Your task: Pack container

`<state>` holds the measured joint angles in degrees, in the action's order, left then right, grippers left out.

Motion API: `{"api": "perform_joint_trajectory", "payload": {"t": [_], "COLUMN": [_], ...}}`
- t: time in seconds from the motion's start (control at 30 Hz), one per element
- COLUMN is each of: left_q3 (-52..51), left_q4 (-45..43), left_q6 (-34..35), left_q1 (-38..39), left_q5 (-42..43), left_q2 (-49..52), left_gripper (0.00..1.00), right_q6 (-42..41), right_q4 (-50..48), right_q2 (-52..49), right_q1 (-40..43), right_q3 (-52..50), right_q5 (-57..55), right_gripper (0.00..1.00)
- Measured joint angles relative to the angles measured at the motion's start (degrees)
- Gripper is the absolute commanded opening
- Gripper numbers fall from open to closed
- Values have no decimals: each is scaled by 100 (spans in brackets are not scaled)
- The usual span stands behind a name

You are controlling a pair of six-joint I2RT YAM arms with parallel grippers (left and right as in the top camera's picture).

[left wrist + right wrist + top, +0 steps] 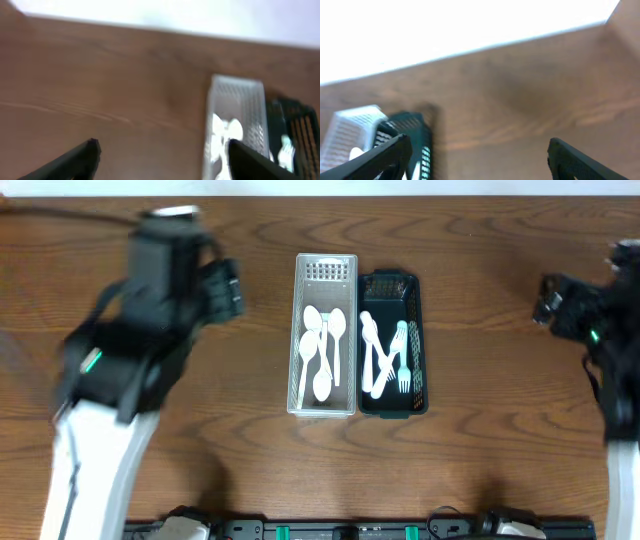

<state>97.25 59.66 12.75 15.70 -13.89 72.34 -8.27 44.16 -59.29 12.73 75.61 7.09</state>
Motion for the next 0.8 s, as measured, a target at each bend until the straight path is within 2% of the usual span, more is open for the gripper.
{"api": "perform_joint_trajectory", "payload": {"t": [0.1, 0.37, 0.53, 0.8], "left_q3": [22, 31, 31, 28], "left_q4": [170, 1108, 1482, 1735], "left_q6": [26, 26, 26, 26], "left_q1": [-162, -389, -393, -393], "left_q5": [-286, -706, -756, -754], "left_q2": [-645, -1812, -2173, -2199], "left_gripper": [98, 98, 98, 98], "right_q6": [46, 92, 92, 92], "right_q4": [118, 190, 195, 599], "right_q2": [739, 2015, 2293, 2295], "right_q1": [0, 0, 0, 0], "right_q3": [11, 20, 20, 20], "right_q5": [46, 94, 105, 103], "right_gripper": [99, 99, 99, 99]}}
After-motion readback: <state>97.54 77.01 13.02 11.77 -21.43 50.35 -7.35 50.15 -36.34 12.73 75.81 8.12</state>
